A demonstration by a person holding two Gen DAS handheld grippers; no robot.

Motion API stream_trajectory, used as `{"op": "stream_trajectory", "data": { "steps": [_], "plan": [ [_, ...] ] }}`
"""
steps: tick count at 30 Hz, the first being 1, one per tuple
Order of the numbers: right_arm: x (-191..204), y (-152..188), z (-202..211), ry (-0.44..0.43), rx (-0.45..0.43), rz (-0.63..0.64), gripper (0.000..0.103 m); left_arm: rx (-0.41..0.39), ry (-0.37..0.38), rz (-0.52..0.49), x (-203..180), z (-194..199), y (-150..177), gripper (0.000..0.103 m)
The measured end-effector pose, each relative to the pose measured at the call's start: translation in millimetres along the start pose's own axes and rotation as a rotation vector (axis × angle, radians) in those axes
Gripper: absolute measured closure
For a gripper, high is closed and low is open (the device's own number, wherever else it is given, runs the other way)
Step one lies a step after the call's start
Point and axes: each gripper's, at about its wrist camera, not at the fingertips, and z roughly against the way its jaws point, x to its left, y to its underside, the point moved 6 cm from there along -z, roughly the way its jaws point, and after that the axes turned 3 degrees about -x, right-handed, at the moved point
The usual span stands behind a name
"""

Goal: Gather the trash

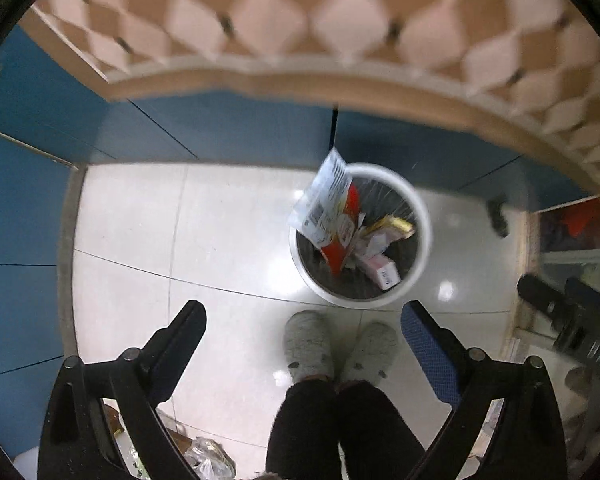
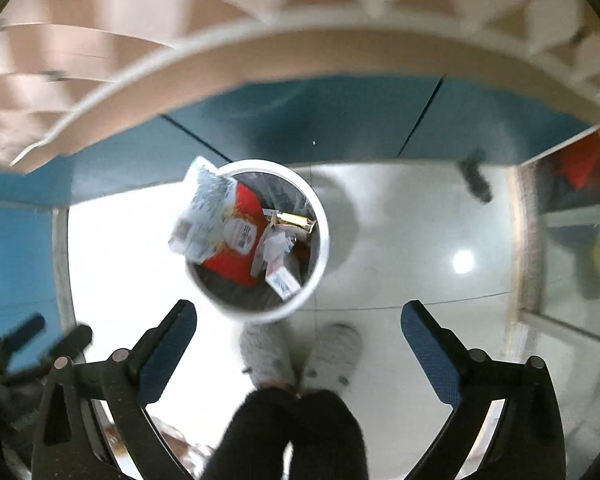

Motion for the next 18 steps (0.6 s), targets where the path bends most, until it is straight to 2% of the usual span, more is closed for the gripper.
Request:
{"op": "stream_trajectory", "data": {
  "steps": [4, 9, 13, 18],
  "plan": [
    [13, 6, 97, 0.015, -0.054, 0.036, 0.0, -0.069, 0.013, 0.007, 4, 85, -9, 0.003],
    [33, 13, 205, 0.033, -0.137, 0.054, 0.0, -0.122, 0.038, 0.019, 14, 173, -7, 0.003],
    [52, 25, 283, 0.037, -0.198, 0.065, 0.0, -0.157, 0.079, 0.012, 23, 232, 3, 0.003],
    [71, 48, 358, 0.02, -0.257, 0.036, 0.0, -0.207, 0.121, -0.028, 29, 285, 19, 0.003]
  ]
}}
